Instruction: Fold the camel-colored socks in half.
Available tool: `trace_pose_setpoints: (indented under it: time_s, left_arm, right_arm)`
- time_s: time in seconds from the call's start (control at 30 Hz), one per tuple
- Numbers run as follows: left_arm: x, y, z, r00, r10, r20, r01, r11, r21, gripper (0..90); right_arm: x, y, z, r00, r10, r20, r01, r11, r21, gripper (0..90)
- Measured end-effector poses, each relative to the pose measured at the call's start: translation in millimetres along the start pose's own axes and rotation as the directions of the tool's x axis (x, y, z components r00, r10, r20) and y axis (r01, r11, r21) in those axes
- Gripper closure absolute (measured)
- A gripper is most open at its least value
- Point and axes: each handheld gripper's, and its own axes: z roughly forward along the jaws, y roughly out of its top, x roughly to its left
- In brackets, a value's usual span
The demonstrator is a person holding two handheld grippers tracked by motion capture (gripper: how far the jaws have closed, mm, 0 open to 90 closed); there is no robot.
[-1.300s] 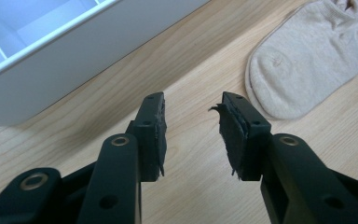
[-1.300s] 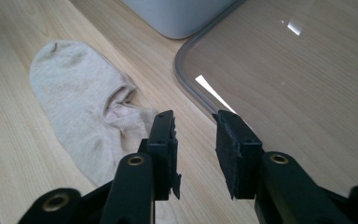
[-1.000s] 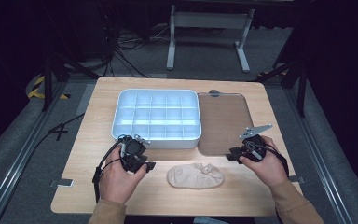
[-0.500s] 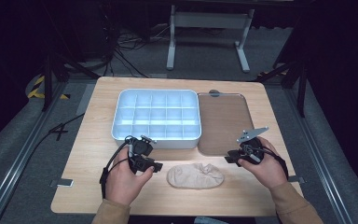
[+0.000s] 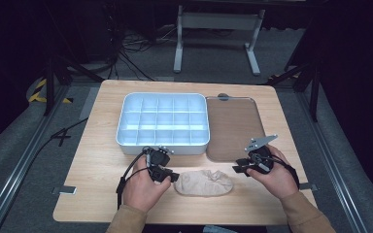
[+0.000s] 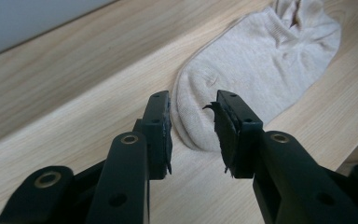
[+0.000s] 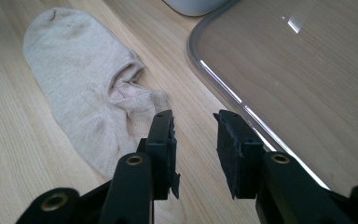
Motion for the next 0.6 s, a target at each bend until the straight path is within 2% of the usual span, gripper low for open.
trace_pose_setpoints:
  time_s: [0.2, 0.27, 0.43, 0.6]
  left_arm:
    - [0.9, 0.1, 15.1, 0.9999, -0.014, 0.002, 0.014, 0.9994, 0.033, 65.1]
    - [0.4, 0.4, 16.3, 0.9997, -0.026, 0.000, 0.026, 0.9990, 0.037, 64.7]
    - [1.3, 0.9, 20.2, 0.9996, -0.026, -0.011, 0.026, 0.9985, 0.048, 64.6]
    - [0.0, 2.0, 26.4, 0.9990, -0.035, -0.027, 0.037, 0.9964, 0.076, 64.9]
  right_arm:
    - [2.6, -0.3, 4.0, 0.9999, -0.012, -0.006, 0.012, 1.000, 0.010, 65.9]
    - [4.0, -0.7, 4.4, 0.9999, -0.009, -0.006, 0.009, 1.000, 0.012, 65.6]
    - [5.4, -1.6, 4.1, 0.9999, -0.013, -0.001, 0.013, 1.000, 0.012, 65.3]
    - [5.6, -3.0, 5.4, 0.9998, -0.020, -0.007, 0.020, 1.000, 0.019, 65.3]
